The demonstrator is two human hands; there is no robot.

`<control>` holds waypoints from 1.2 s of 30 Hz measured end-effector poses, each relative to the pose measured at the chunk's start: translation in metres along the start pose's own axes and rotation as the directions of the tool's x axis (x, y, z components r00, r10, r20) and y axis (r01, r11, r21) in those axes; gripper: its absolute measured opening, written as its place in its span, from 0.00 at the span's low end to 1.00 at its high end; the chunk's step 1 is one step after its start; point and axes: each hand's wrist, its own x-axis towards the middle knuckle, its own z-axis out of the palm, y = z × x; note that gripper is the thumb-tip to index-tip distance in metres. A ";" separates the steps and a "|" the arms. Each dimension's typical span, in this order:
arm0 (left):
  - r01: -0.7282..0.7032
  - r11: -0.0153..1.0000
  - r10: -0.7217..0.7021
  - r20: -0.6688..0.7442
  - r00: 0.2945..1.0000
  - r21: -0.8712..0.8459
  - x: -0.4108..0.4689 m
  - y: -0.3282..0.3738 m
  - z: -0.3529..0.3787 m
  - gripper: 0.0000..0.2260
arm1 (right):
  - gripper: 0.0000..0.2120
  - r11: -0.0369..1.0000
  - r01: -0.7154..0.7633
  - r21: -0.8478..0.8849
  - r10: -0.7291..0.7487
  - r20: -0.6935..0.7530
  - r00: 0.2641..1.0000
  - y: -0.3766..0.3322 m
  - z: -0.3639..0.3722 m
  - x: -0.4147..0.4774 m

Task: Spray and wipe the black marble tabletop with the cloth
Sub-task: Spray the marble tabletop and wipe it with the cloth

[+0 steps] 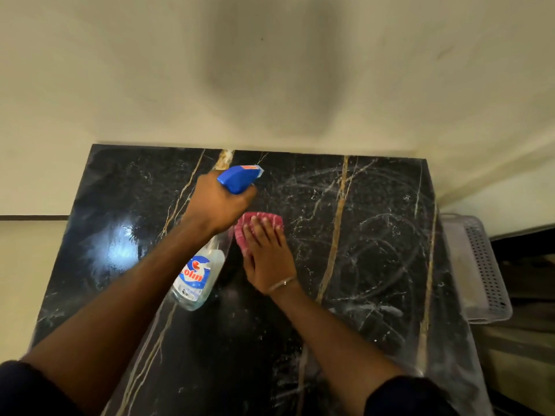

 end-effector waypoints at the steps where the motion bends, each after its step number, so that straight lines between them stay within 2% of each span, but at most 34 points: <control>1: -0.016 1.000 0.016 -0.005 1.000 0.003 0.001 -0.003 -0.003 0.07 | 0.30 0.998 -0.053 0.013 0.054 -0.028 0.998 -0.001 -0.005 0.019; 3: -0.039 0.999 0.039 -0.014 0.999 0.009 0.003 -0.012 -0.005 0.08 | 0.28 0.995 -0.095 0.044 0.097 -0.067 0.993 0.001 -0.010 0.051; 7: -0.032 0.999 0.032 0.015 0.999 0.022 0.009 -0.025 -0.006 0.09 | 0.27 0.992 0.122 -0.019 -0.123 -0.020 0.992 0.027 -0.012 0.079; 9: -0.017 1.000 0.017 0.040 0.999 -0.013 0.014 -0.026 -0.006 0.09 | 0.30 0.987 0.130 -0.095 -0.134 -0.029 0.991 0.057 -0.018 0.078; 11: -0.003 0.999 0.004 0.047 0.999 -0.032 0.018 -0.026 -0.005 0.10 | 0.31 0.989 -0.084 -0.120 0.071 -0.111 0.991 0.097 -0.023 0.072; 14: 0.001 0.999 0.001 0.046 0.999 -0.045 0.023 -0.025 0.000 0.11 | 0.30 0.899 -0.435 -0.057 0.410 -0.241 0.880 0.154 -0.038 0.061; 16: 0.017 0.999 -0.015 0.051 0.999 -0.047 0.023 -0.023 0.003 0.11 | 0.31 0.837 -0.547 0.005 0.530 -0.254 0.809 0.163 -0.043 0.063; 18: 0.035 0.999 -0.033 0.057 0.998 -0.040 0.024 -0.018 0.006 0.11 | 0.31 0.803 -0.593 0.060 0.586 -0.262 0.766 0.145 -0.042 0.073; 19: 0.038 0.999 -0.037 0.039 0.999 -0.033 0.025 -0.016 0.008 0.11 | 0.31 0.811 -0.582 0.059 0.575 -0.262 0.775 0.132 -0.039 0.078; 21: 0.043 0.999 -0.043 -0.003 0.999 -0.018 0.025 -0.011 0.013 0.09 | 0.31 0.885 -0.464 0.040 0.461 -0.214 0.861 0.103 -0.032 0.087; 24: 0.008 1.000 -0.008 -0.003 1.000 0.017 0.026 -0.005 0.021 0.06 | 0.30 0.990 -0.142 0.004 0.142 -0.110 0.984 0.082 -0.026 0.093; 27: -0.010 0.999 0.011 -0.016 1.000 0.039 0.029 -0.004 0.027 0.05 | 0.30 0.995 0.075 -0.062 -0.078 -0.047 0.996 0.116 -0.037 0.086; 28: 0.001 0.999 0.000 -0.013 1.000 0.032 0.029 -0.003 0.029 0.06 | 0.30 0.995 0.057 -0.087 -0.062 -0.052 0.997 0.136 -0.039 0.081; 30: 0.021 1.000 -0.021 -0.010 1.000 0.022 0.029 -0.001 0.034 0.05 | 0.31 0.988 -0.137 -0.068 0.127 -0.132 0.983 0.175 -0.046 0.070; 33: 0.053 0.998 -0.051 -0.062 0.997 0.036 0.028 0.005 0.042 0.06 | 0.31 0.892 -0.452 0.013 0.445 -0.203 0.872 0.194 -0.052 0.068; 35: 0.062 0.998 -0.061 -0.062 0.996 0.015 0.028 0.008 0.047 0.05 | 0.31 0.836 -0.545 0.054 0.544 -0.199 0.815 0.176 -0.049 0.078; 36: 0.064 0.998 -0.064 -0.057 0.996 0.005 0.030 0.010 0.049 0.05 | 0.32 0.836 -0.544 0.069 0.546 -0.200 0.814 0.163 -0.048 0.082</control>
